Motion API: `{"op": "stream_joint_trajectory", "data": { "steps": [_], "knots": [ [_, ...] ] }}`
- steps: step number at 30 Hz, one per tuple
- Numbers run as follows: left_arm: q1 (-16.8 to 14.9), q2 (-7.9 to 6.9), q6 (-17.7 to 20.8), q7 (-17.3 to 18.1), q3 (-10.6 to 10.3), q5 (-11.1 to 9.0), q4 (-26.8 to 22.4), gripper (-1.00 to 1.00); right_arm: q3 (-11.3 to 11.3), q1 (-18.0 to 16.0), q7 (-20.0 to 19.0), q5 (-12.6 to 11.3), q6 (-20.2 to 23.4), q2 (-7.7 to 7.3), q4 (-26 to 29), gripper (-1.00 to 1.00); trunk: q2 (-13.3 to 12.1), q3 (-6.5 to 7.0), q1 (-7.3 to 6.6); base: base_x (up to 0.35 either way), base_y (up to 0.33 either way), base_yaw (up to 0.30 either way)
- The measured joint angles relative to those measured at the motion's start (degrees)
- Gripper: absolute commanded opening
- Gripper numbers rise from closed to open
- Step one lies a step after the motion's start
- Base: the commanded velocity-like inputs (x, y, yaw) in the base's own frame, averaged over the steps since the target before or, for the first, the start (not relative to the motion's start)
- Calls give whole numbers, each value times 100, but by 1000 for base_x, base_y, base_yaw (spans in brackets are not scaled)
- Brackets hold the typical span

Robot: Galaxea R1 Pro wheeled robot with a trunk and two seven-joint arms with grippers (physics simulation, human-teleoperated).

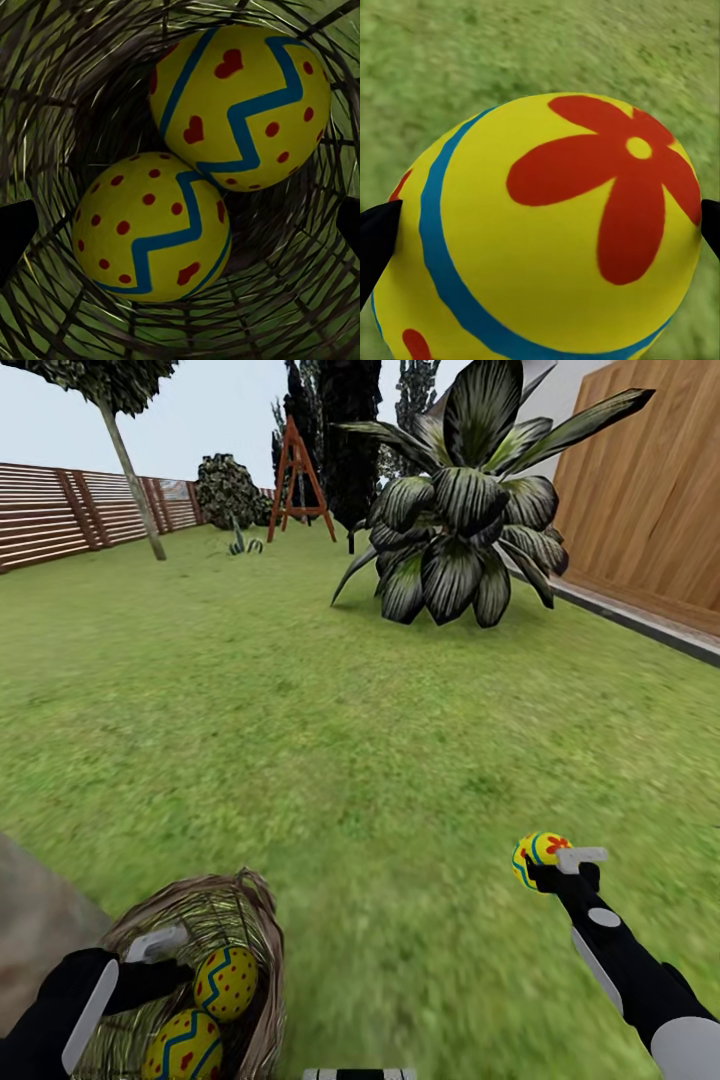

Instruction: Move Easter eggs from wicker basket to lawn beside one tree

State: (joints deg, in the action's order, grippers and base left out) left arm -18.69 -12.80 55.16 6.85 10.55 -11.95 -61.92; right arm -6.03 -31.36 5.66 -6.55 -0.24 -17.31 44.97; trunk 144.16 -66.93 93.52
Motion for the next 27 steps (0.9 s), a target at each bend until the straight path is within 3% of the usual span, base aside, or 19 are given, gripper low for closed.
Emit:
{"op": "stream_joint_trajectory", "data": {
  "steps": [27],
  "knots": [
    [0,31,-15,-9,32,7,-12,100,-6,0,7,12,0,16,123,-100,36,-599,70,0,0,0]
  ]
}}
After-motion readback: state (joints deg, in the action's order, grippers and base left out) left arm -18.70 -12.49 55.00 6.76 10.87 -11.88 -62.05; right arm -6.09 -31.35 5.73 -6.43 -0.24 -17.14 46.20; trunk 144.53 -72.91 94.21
